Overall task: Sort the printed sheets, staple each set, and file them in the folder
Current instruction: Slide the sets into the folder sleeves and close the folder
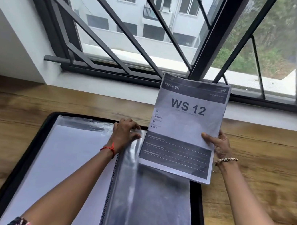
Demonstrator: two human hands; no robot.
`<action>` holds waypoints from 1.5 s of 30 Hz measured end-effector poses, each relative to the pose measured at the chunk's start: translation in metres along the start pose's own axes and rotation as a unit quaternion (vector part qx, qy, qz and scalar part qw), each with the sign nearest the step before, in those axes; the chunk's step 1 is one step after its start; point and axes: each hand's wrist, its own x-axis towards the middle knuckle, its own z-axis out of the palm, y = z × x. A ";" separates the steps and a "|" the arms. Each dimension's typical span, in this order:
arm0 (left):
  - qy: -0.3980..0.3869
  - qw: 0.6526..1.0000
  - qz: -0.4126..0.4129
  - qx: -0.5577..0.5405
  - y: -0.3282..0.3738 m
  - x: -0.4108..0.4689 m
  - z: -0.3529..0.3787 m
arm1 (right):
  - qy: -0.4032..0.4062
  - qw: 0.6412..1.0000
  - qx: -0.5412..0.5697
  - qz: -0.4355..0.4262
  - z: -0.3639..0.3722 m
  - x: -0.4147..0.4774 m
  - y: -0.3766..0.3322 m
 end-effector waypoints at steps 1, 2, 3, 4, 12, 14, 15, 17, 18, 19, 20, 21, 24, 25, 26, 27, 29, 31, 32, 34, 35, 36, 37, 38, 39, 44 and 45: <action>-0.004 1.000 -0.006 -0.001 0.001 0.002 -0.001 | 0.000 1.000 0.005 -0.001 -0.001 -0.001 0.000; -0.008 1.000 -0.010 -0.005 0.001 0.004 -0.001 | 0.000 1.000 0.010 -0.002 -0.002 -0.001 -0.001; -0.012 1.000 -0.013 -0.011 0.000 0.006 -0.002 | -0.001 1.000 0.014 -0.004 -0.002 -0.002 -0.001; -0.019 0.999 -0.019 -0.022 0.001 0.007 -0.003 | -0.002 1.000 0.020 -0.006 -0.003 -0.002 -0.002; -0.010 0.996 0.005 -0.093 0.002 0.007 -0.015 | -0.008 1.000 0.021 -0.008 -0.005 -0.005 -0.006; -0.014 0.995 0.009 -0.096 0.003 0.007 -0.017 | -0.006 1.000 0.020 -0.009 -0.005 -0.005 -0.007; -0.015 0.995 0.014 -0.098 0.002 0.007 -0.017 | -0.006 1.000 0.020 -0.011 -0.005 -0.005 -0.007; -0.024 0.995 0.018 -0.100 0.002 0.008 -0.019 | -0.007 1.000 0.018 -0.013 -0.006 -0.005 -0.007; -0.033 0.994 0.013 -0.100 0.002 0.008 -0.019 | -0.006 1.000 0.018 -0.014 -0.007 -0.004 -0.007; -0.044 0.994 0.009 -0.102 0.003 0.008 -0.019 | -0.006 1.000 0.019 -0.014 -0.008 -0.004 -0.007; -0.054 0.993 0.004 -0.100 0.002 0.009 -0.019 | -0.005 1.000 0.018 -0.015 -0.009 -0.004 -0.007; -0.061 0.993 0.002 -0.096 0.000 0.010 -0.017 | -0.005 1.000 0.018 -0.015 -0.009 -0.003 -0.007; -0.090 0.993 0.008 -0.079 -0.008 0.011 -0.013 | -0.012 0.999 0.038 -0.032 -0.007 -0.002 -0.012; -0.100 0.992 0.012 -0.081 -0.009 0.012 -0.011 | -0.011 0.998 0.053 -0.040 -0.005 -0.001 -0.016; -0.103 0.990 0.014 -0.093 -0.008 0.011 -0.012 | -0.005 0.997 0.066 -0.048 -0.003 0.000 -0.020; -0.101 0.989 0.015 -0.106 -0.006 0.010 -0.013 | 0.003 0.995 0.076 -0.058 0.000 0.001 -0.025; -0.084 0.989 0.020 -0.122 -0.007 0.008 -0.013 | 0.011 0.992 0.089 -0.086 0.006 0.003 -0.038; -0.063 0.988 0.029 -0.136 -0.008 0.005 -0.014 | 0.018 0.990 0.089 -0.112 0.015 0.006 -0.053; -0.059 0.987 0.034 -0.146 -0.007 0.003 -0.014 | 0.020 0.989 0.081 -0.126 0.019 0.008 -0.061; -0.049 0.985 0.046 -0.159 -0.006 -0.001 -0.013 | 0.022 0.986 0.046 -0.159 0.030 0.012 -0.077; -0.039 0.985 0.046 -0.161 -0.003 -0.004 -0.014 | 0.024 0.984 0.012 -0.177 0.038 0.013 -0.085; -0.030 0.986 0.044 -0.158 -0.001 -0.006 -0.015 | 0.025 0.980 -0.026 -0.193 0.046 0.014 -0.092; -0.018 0.987 0.046 -0.152 0.002 -0.008 -0.014 | 0.023 0.976 -0.059 -0.206 0.055 0.015 -0.098; -0.008 0.989 0.046 -0.140 0.005 -0.011 -0.014 | 0.017 0.973 -0.084 -0.216 0.064 0.018 -0.102; 0.005 0.991 0.051 -0.124 0.007 -0.014 -0.013 | 0.010 0.969 -0.109 -0.223 0.072 0.021 -0.105; 0.052 0.993 0.065 -0.081 0.009 -0.022 -0.008 | -0.047 0.949 -0.228 -0.215 0.102 0.041 -0.108; 0.056 0.993 0.067 -0.076 0.009 -0.022 -0.007 | -0.059 0.945 -0.240 -0.212 0.108 0.044 -0.108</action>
